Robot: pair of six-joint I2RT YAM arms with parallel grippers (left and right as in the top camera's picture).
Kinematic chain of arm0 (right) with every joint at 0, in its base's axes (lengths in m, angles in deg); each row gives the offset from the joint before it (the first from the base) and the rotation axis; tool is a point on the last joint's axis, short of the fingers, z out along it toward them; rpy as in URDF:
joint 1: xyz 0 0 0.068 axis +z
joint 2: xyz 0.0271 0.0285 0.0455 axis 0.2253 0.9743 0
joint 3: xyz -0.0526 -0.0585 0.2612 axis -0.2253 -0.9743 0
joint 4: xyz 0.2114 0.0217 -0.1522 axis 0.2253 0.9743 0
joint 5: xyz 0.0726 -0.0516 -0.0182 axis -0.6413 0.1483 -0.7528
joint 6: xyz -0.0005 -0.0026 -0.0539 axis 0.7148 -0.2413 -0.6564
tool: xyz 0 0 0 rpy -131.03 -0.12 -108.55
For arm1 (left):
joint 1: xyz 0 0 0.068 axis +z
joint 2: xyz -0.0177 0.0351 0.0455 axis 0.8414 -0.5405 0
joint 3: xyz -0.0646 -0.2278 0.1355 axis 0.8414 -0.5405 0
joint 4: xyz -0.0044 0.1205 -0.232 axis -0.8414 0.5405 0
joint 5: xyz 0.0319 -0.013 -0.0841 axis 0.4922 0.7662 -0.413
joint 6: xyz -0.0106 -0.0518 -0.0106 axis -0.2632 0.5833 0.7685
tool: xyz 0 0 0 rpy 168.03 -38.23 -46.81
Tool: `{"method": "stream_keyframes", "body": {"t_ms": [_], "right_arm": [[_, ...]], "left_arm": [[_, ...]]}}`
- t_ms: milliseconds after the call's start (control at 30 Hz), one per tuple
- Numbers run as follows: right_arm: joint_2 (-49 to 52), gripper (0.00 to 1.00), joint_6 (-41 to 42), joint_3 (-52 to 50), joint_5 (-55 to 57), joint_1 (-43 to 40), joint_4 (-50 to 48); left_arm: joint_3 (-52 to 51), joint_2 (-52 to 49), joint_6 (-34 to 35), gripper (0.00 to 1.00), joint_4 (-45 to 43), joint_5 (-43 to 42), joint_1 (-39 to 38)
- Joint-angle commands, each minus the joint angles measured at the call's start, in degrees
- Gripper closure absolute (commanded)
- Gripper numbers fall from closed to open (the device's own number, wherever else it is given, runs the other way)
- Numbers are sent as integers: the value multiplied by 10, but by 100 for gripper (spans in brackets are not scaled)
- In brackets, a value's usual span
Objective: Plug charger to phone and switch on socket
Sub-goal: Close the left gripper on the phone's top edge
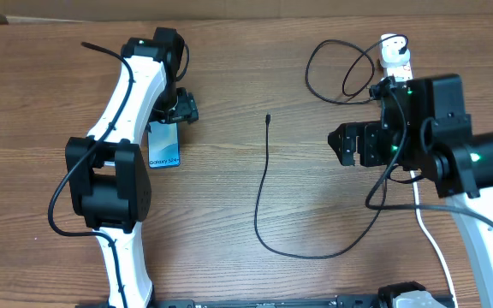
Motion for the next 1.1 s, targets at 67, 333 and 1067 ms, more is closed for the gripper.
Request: {"method": "stream_keyframes", "body": {"t_ms": [67, 333, 1067], "right_arm": [[22, 0, 1, 7, 3, -2, -2], [41, 0, 1, 7, 3, -2, -2], [42, 0, 1, 7, 3, -2, -9]], "left_arm": [[-30, 1, -24, 11, -24, -43, 20], [-34, 1, -105, 11, -41, -54, 39], [-135, 1, -175, 5, -172, -48, 56]]}}
